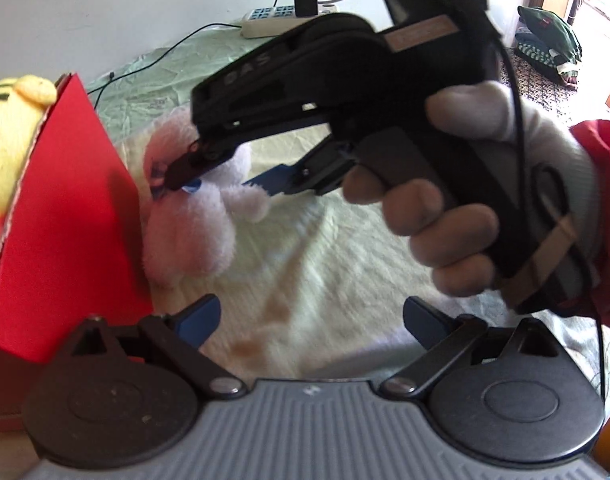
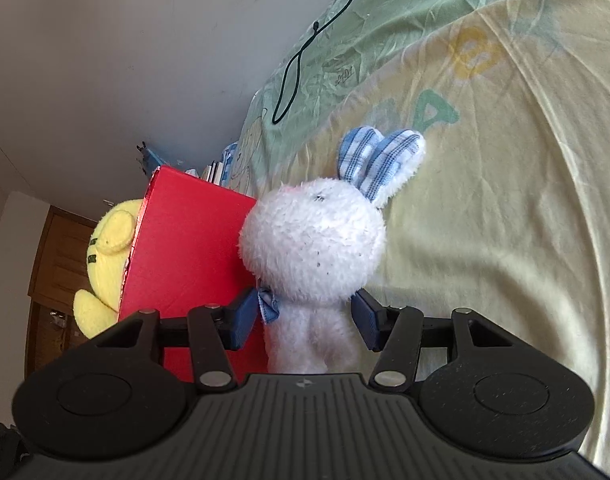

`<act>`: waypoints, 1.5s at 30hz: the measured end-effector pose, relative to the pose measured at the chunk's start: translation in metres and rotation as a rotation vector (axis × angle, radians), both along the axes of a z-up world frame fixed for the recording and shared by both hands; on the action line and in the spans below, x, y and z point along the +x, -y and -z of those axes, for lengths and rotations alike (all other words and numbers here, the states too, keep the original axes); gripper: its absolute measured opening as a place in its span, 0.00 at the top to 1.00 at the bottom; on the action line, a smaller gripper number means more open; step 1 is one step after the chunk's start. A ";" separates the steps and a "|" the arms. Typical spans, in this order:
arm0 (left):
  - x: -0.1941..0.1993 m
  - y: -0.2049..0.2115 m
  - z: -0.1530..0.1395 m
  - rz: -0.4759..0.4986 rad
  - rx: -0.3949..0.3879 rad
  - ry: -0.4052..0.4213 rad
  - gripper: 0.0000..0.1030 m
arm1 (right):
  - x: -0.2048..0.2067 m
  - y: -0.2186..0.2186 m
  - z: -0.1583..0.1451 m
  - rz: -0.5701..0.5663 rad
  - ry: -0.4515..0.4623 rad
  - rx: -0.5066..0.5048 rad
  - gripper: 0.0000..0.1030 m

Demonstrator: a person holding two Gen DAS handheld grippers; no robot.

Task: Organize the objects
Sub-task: 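Close the right gripper on the white bunny's head by its bow, then lift the white bunny with the right gripper and carry it over the box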

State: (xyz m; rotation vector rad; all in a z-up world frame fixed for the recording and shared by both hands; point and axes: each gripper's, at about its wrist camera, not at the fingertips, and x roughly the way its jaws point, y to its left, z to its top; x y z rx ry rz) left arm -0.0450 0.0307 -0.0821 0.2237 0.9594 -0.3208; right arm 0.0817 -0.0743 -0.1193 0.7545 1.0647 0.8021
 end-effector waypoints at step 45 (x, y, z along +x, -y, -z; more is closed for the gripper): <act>0.061 0.010 0.010 -0.004 -0.224 -0.044 0.19 | -0.042 0.090 0.004 0.046 -0.036 0.071 0.60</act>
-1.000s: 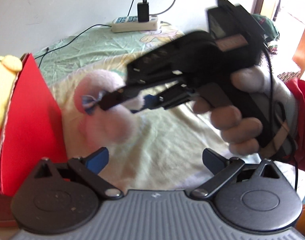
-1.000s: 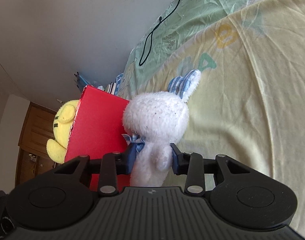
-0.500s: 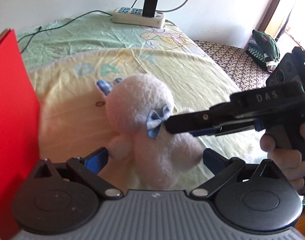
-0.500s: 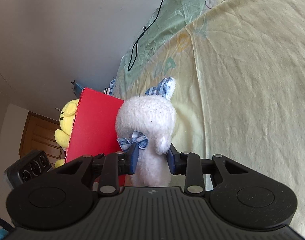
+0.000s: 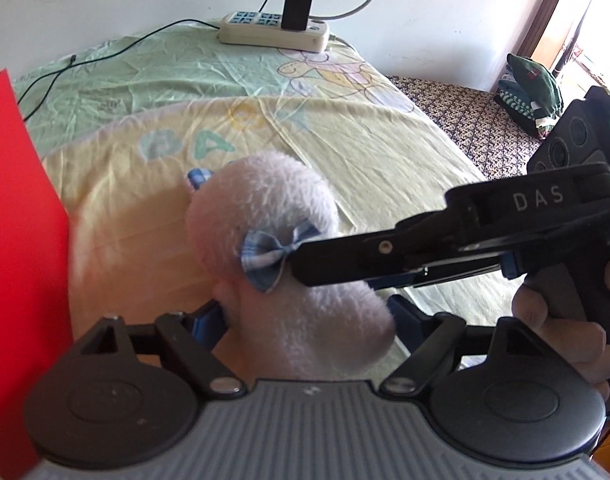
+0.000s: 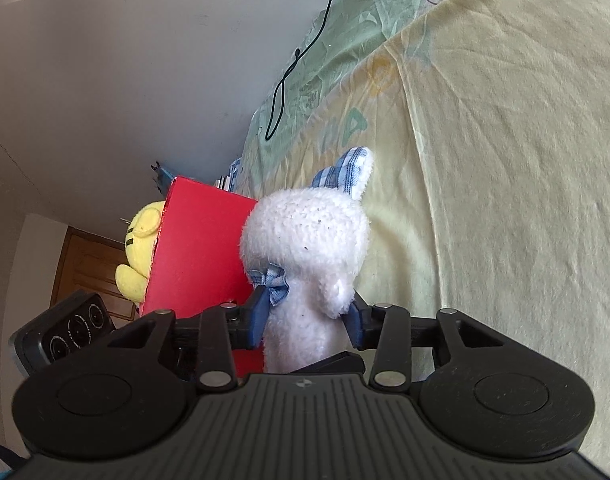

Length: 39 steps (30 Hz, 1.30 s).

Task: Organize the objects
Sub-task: 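Lift the white bunny with the right gripper and carry it over the box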

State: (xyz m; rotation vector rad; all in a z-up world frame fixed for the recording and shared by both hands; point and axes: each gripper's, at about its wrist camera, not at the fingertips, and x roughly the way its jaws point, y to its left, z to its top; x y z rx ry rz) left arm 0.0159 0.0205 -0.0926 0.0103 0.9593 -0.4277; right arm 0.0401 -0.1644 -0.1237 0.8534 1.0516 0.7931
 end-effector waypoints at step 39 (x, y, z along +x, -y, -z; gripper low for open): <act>-0.144 -0.100 -0.160 -0.069 0.024 0.387 0.15 | -0.095 -0.107 -0.170 -0.196 0.402 -0.002 0.62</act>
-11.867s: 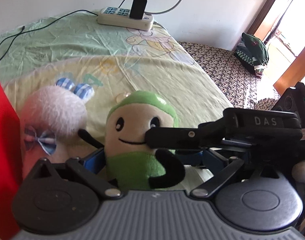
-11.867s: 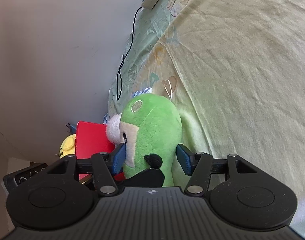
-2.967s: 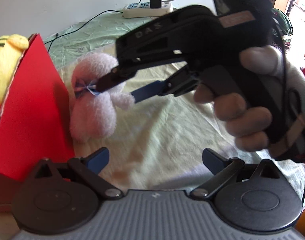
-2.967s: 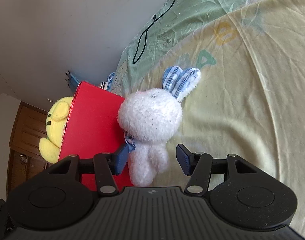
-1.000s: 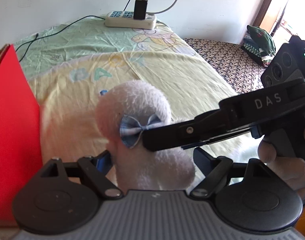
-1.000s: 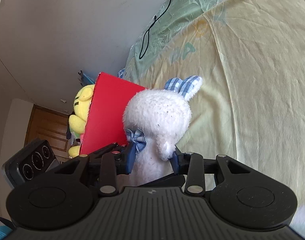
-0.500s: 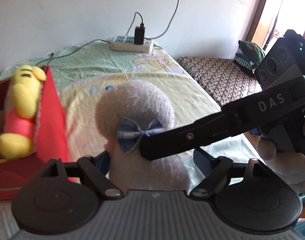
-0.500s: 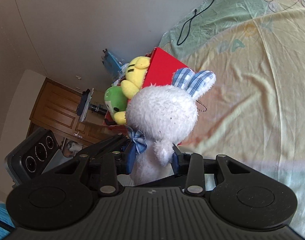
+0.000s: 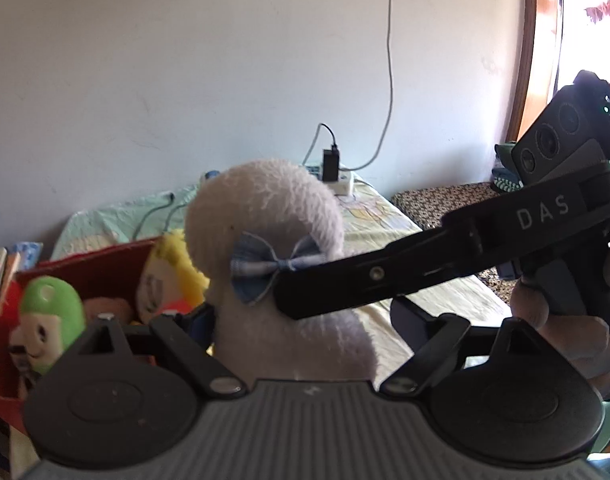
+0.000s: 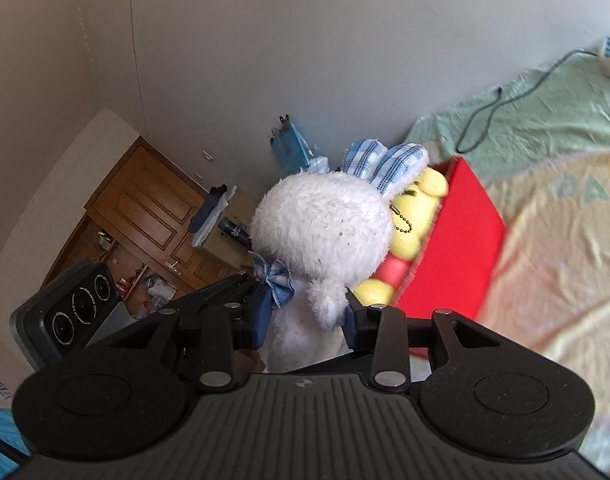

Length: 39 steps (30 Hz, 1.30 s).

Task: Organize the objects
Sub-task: 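Lift the white bunny with the right gripper and carry it over the box, then lower the white bunny into the red box and open the right gripper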

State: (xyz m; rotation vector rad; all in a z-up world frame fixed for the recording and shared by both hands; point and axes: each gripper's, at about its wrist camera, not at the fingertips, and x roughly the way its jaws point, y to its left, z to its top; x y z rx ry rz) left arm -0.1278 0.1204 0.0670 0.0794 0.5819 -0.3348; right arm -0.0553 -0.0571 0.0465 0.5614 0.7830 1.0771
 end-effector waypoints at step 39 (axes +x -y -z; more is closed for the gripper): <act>0.064 -0.156 0.054 0.154 0.008 -0.126 0.07 | 0.026 -0.166 0.049 0.389 -0.023 -0.302 0.60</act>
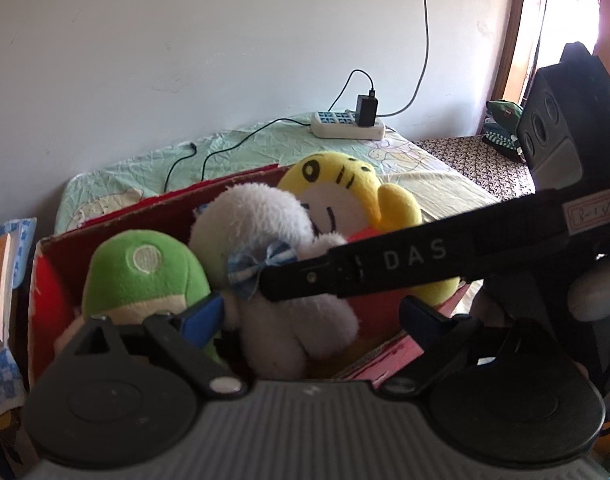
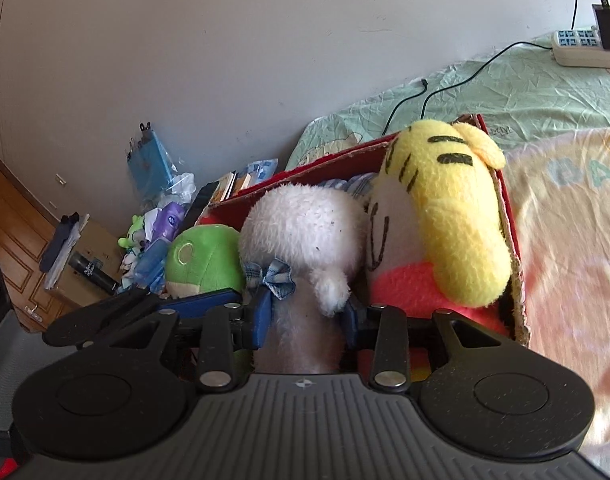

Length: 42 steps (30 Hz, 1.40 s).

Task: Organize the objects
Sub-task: 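Lower the white bunny into the red box and open the right gripper, then withdraw both grippers up and back from the red box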

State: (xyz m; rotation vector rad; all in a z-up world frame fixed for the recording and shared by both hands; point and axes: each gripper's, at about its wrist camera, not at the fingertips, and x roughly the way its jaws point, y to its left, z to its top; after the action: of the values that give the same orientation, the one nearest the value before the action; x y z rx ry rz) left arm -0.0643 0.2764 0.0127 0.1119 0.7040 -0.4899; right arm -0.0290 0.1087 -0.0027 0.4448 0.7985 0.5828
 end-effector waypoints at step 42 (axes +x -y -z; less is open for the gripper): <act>-0.037 0.235 -0.013 -0.208 0.238 -0.157 0.01 | -0.111 0.215 -0.031 0.448 0.040 -0.306 0.22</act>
State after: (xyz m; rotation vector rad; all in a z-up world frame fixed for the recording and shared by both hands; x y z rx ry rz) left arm -0.1017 0.0414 0.0260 0.2222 0.9159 -0.2156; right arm -0.1399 -0.1062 0.0279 0.3137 0.7064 0.0501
